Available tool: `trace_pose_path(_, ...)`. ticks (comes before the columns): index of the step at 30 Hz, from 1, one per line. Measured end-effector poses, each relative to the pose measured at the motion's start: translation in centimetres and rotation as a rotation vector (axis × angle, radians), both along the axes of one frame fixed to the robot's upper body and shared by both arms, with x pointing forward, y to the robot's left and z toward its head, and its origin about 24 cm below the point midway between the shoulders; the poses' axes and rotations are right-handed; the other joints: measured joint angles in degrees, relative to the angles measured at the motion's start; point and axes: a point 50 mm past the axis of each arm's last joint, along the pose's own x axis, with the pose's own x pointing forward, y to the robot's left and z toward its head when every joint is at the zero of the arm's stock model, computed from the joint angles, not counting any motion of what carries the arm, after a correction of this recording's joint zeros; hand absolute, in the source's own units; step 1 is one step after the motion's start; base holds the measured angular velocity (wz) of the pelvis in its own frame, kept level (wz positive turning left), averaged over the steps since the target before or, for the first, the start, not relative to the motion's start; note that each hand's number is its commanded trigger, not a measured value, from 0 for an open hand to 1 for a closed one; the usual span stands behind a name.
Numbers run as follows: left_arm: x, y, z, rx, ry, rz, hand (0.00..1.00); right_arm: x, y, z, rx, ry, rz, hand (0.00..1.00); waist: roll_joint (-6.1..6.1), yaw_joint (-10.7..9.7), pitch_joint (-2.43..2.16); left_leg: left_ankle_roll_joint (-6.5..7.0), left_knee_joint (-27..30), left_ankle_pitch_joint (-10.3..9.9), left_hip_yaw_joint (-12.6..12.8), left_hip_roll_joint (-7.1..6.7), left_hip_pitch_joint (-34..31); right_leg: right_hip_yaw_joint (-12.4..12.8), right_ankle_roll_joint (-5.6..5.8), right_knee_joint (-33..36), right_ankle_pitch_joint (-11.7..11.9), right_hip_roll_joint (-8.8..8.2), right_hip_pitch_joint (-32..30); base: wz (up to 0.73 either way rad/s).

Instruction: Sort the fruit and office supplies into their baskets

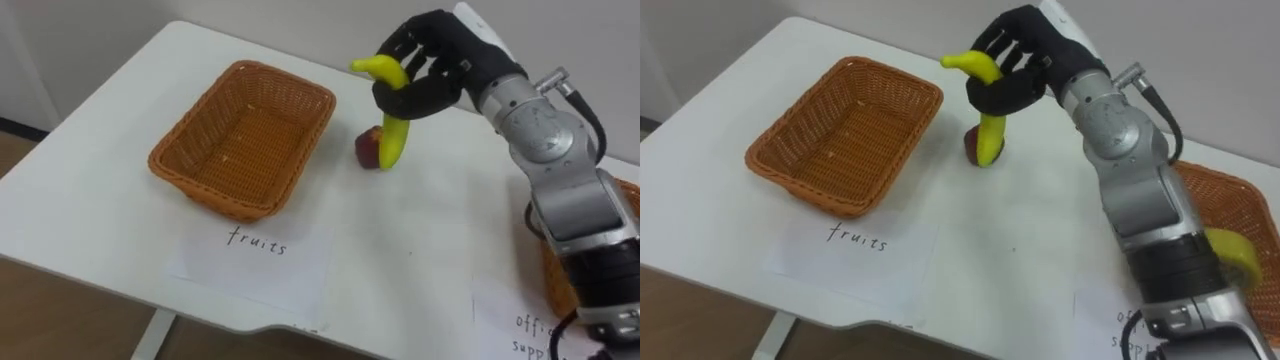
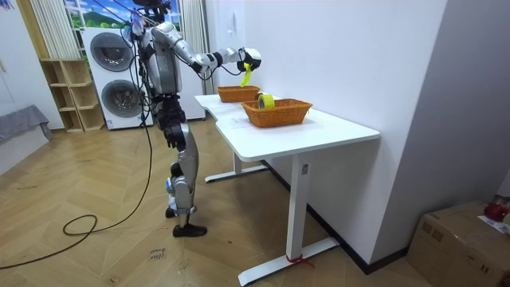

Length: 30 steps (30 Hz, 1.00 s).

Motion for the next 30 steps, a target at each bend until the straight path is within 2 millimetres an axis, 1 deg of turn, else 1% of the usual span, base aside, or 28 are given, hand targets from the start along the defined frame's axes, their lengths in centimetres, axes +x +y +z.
trace_pose_path(2, 0.2, 0.0, 0.0, 0.007, 0.0, -0.021, 0.0, 0.1, 0.1, 0.2, 0.02, -0.008, 0.003, 1.0, -0.12, 0.26, -0.03, 0.01, 0.02, 0.0, -0.62, -0.05, -0.21, -0.15, 0.0, -0.01, 0.0, -0.03, 0.01, 0.13)
trace_pose_path(4, 0.3, 0.0, 0.1, 0.014, 0.002, -0.038, 0.0, 0.1, 0.1, 0.2, 0.038, -0.015, -0.007, 1.0, -0.16, 1.24, -0.02, 0.03, 0.15, 0.01, -0.93, -0.13, -0.27, -0.22, 0.0, -0.07, 0.0, 0.02, 0.03, 0.08)
trace_pose_path(5, 0.3, 0.1, 0.1, 0.016, 0.004, -0.042, 0.0, 0.1, 0.0, 0.2, 0.04, -0.016, -0.012, 1.0, -0.16, 1.37, -0.02, 0.04, 0.15, 0.02, -1.09, -0.15, -0.3, -0.32, 0.0, -0.09, 0.0, 0.02, 0.07, 0.11)
trace_pose_path(7, 0.3, 0.2, 0.1, 0.021, 0.006, -0.044, 0.0, 0.2, -0.2, -0.2, 0.059, -0.007, -0.03, 1.0, -0.27, 1.47, -0.07, 0.08, 0.22, 0.05, -2.26, -0.4, -0.55, -0.52, 0.01, -0.03, 0.0, 0.06, 0.18, 0.23)
trace_pose_path(9, 0.2, 0.2, 0.1, 0.023, 0.008, -0.044, 0.0, 0.3, -0.2, -0.3, 0.086, -0.003, -0.035, 1.0, -0.64, 1.62, -0.11, 0.09, 0.47, 0.07, -2.8, -0.5, -0.92, -0.5, 0.24, -0.08, -0.16, -0.03, 0.17, 0.19)
trace_pose_path(10, 0.2, 0.2, 0.1, 0.023, 0.012, -0.043, 0.0, 0.3, -0.1, -0.6, 0.106, 0.011, -0.031, 1.0, -0.7, 1.87, -0.1, 0.09, 0.51, 0.07, -2.86, -0.64, -0.91, -0.44, 0.64, -0.07, -0.47, -0.19, 0.18, 0.09)
trace_pose_path(12, 0.1, 0.2, 0.1, 0.027, 0.019, -0.048, 0.0, 0.3, 0.5, -1.1, 0.118, 0.034, -0.009, 1.0, -0.81, 2.36, -0.1, 0.09, 0.58, 0.07, -2.89, -0.67, -0.9, -0.48, 0.69, -0.12, -0.58, -0.25, 0.19, 0.0)
trace_pose_path(16, 0.2, 0.2, 0.1, 0.032, 0.026, -0.056, 0.0, 0.3, 1.1, -2.1, 0.137, 0.085, 0.016, 1.0, -0.96, 3.19, 0.1, 0.11, 0.83, 0.09, -3.33, -0.66, -1.01, -0.57, 0.8, -0.14, -0.72, -0.48, 0.2, 0.05)
trace_pose_path(18, 0.0, 0.2, 0.0, 0.03, 0.036, -0.052, 0.0, 0.9, 1.6, -2.4, 0.185, 0.119, 0.017, 1.0, -1.05, 3.48, 0.12, 0.23, 0.86, 0.16, -3.37, -0.95, -1.01, -0.62, 0.87, -0.08, -1.19, -0.96, 0.2, 0.0)
trace_pose_path(21, 0.1, 0.1, 0.0, 0.03, 0.047, -0.049, 0.0, 2.0, 2.2, -2.1, 0.232, 0.142, 0.006, 1.0, -1.06, 3.25, 0.37, 0.28, 1.11, 0.18, -3.92, -1.05, -1.79, -1.59, 0.88, -0.1, -1.2, -1.04, 0.18, 0.09)
trace_pose_path(22, 0.1, 0.1, 0.0, 0.03, 0.047, -0.048, 0.0, 2.2, 2.3, -1.9, 0.239, 0.136, 0.001, 1.0, -1.38, 3.3, 0.27, 0.27, 1.09, 0.17, -4.15, -1.05, -1.92, -1.8, 0.87, -0.1, -1.19, -1.03, 0.15, 0.14)
trace_pose_path(24, 0.2, 0.1, 0.0, 0.028, 0.047, -0.049, 0.0, 2.3, 2.7, -1.6, 0.253, 0.131, 0.009, 1.0, -1.42, 3.62, 0.25, 0.26, 1.12, 0.16, -4.45, -1.05, -1.91, -2.02, 0.87, -0.1, -1.19, -0.96, 0.28, 0.1)
trace_pose_path(26, 0.0, 0.1, 0.0, 0.023, 0.055, -0.048, 0.0, 2.3, 2.8, -1.6, 0.262, 0.13, 0.011, 1.0, -1.69, 4.3, 0.06, 0.26, 1.15, 0.17, -4.65, -1.13, -1.91, -2.39, 0.87, -0.07, -1.19, -0.96, 0.37, 0.07)
trace_pose_path(30, 0.1, 0.0, 0.0, 0.01, 0.06, -0.047, 0.0, 2.3, 3.7, -1.4, 0.253, 0.125, 0.03, 1.0, -1.8, 4.67, 0.05, 0.26, 1.4, 0.17, -5.42, -1.16, -2.24, -3.22, 0.87, -0.08, -1.19, -1.08, 0.4, 0.09)
